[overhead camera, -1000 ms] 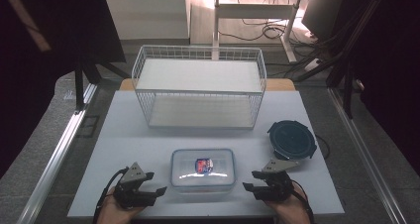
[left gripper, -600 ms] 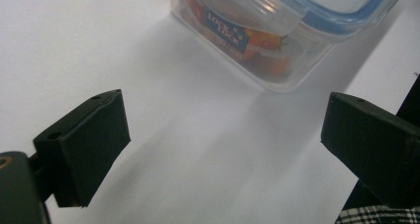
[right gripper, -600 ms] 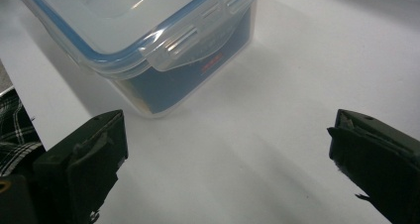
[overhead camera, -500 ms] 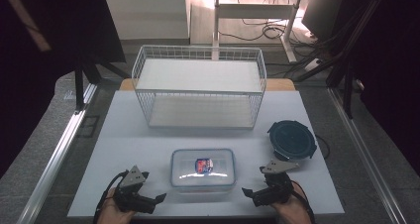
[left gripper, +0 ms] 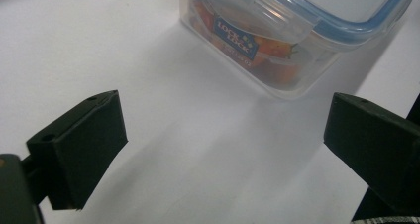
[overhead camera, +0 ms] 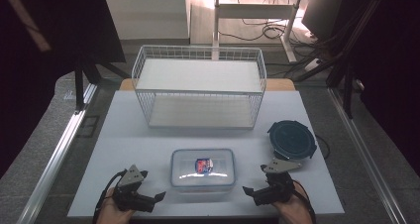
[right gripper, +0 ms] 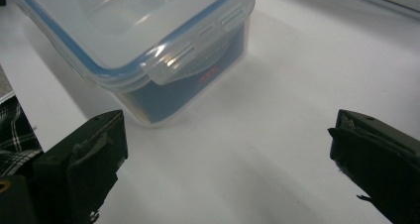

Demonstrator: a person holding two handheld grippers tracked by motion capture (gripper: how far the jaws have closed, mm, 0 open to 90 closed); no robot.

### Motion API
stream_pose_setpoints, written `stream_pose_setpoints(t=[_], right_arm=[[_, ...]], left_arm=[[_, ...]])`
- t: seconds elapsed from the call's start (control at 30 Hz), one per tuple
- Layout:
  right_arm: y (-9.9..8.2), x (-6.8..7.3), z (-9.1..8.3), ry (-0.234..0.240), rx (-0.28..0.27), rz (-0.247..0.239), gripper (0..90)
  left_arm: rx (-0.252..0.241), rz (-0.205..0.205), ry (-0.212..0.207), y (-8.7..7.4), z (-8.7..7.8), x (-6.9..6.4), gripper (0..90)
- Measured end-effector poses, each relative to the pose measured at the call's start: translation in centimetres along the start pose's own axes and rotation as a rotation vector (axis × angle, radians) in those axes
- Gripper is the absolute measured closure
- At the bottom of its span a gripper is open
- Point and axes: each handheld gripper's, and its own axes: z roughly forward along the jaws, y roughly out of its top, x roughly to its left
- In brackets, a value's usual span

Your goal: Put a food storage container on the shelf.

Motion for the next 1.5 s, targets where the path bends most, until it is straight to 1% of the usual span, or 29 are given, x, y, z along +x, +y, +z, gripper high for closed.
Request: stream_pose_setpoints(t=[0.03,0.07,0.2,0.23,0.33,0.43,0.5,0.53,0.57,0.67,0.7,0.73,0.8,0.9,0.97,1.03,1.07,1.1,1.13,1.17,1.23,1.27,1.3,1.33,1.37,1.4,1.43,1.47,1.5], right_arm=[[0.0,0.0,0.0,0.000,0.000,0.000,1.3],[0.1,0.0,-0.1,0.004,-0.011,0.007,1.4],[0.5,0.0,-0.3,0.017,-0.026,0.024,1.2],[0.5,0.0,-0.3,0.017,-0.026,0.024,1.2],[0.9,0.0,-0.4,0.039,-0.045,0.048,1.2],[1.5,0.0,-0.2,0.067,-0.057,0.071,1.2],[1.9,0.1,0.0,0.082,-0.060,0.072,1.2],[2.4,0.3,0.3,0.088,-0.060,0.061,1.2],[2.4,0.3,0.3,0.088,-0.060,0.061,1.2],[3.0,0.6,1.0,0.105,-0.072,0.063,1.4],[3.0,0.6,1.0,0.105,-0.072,0.063,1.4],[3.3,0.6,1.3,0.105,-0.067,0.064,1.4],[3.5,0.7,1.5,0.101,-0.064,0.061,1.4],[4.3,0.8,2.2,0.100,-0.054,0.060,1.4],[5.1,1.0,3.0,0.106,-0.037,0.061,1.4],[5.3,1.0,3.4,0.110,-0.027,0.063,1.4],[5.7,1.1,4.1,0.122,-0.010,0.073,1.2],[5.9,1.1,4.4,0.122,0.003,0.080,1.1],[6.0,1.1,4.8,0.119,0.022,0.084,0.9],[6.0,1.1,4.8,0.119,0.022,0.084,0.9],[6.0,1.0,5.4,0.124,0.057,0.090,0.1],[5.9,0.7,5.9,0.163,0.080,0.129,0.0],[5.9,0.7,5.9,0.163,0.080,0.129,0.0],[5.5,0.4,6.3,0.225,0.104,0.176,0.0],[5.5,0.4,6.3,0.225,0.104,0.176,0.0],[5.3,0.3,6.5,0.256,0.113,0.188,0.0],[5.2,0.3,6.6,0.270,0.116,0.215,0.0],[5.0,0.2,6.6,0.277,0.117,0.230,0.0],[4.9,0.2,6.6,0.294,0.130,0.246,0.0]], left_arm=[[0.000,0.000,0.000,0.0,0.0,0.0,3.8],[-0.005,-0.010,-0.006,0.1,-0.1,0.0,4.1],[-0.025,-0.042,-0.043,0.7,-0.5,0.2,4.5],[-0.025,-0.042,-0.043,0.7,-0.5,0.2,4.4],[-0.042,-0.048,-0.059,1.3,-0.6,0.3,4.3],[-0.068,-0.057,-0.094,2.2,-0.6,0.2,4.2],[-0.076,-0.057,-0.103,2.7,-0.4,0.1,4.3],[-0.078,-0.053,-0.106,3.2,-0.2,-0.1,4.4],[-0.078,-0.053,-0.106,3.2,-0.2,-0.1,4.4],[-0.070,-0.048,-0.117,4.0,0.5,-0.1,4.3],[-0.070,-0.048,-0.117,4.0,0.5,-0.1,4.3],[-0.063,-0.049,-0.118,4.5,1.0,0.0,4.2],[-0.055,-0.054,-0.118,4.7,1.2,0.0,4.0],[-0.040,-0.041,-0.113,5.6,2.0,0.0,3.6],[-0.026,-0.036,-0.118,6.2,2.6,0.1,2.3],[-0.020,-0.040,-0.126,6.8,3.1,0.2,2.0],[-0.007,-0.049,-0.133,7.2,3.6,0.4,1.4],[0.005,-0.051,-0.132,7.3,3.9,0.5,1.4],[0.010,-0.059,-0.143,7.3,4.2,0.6,0.8],[0.010,-0.059,-0.143,7.3,4.2,0.6,0.1],[0.008,-0.094,-0.185,7.2,4.7,0.8,0.1],[0.014,-0.127,-0.239,6.9,5.0,1.1,0.0],[0.014,-0.127,-0.239,6.9,5.0,1.1,0.0],[0.027,-0.169,-0.294,6.5,5.5,1.2,0.0],[0.027,-0.169,-0.294,6.5,5.5,1.2,0.0],[0.029,-0.182,-0.304,6.4,5.5,1.4,0.0],[0.042,-0.194,-0.317,6.3,5.5,1.4,0.0],[0.060,-0.205,-0.330,6.2,5.6,1.4,0.0],[0.080,-0.217,-0.344,6.1,5.5,1.4,0.0]])
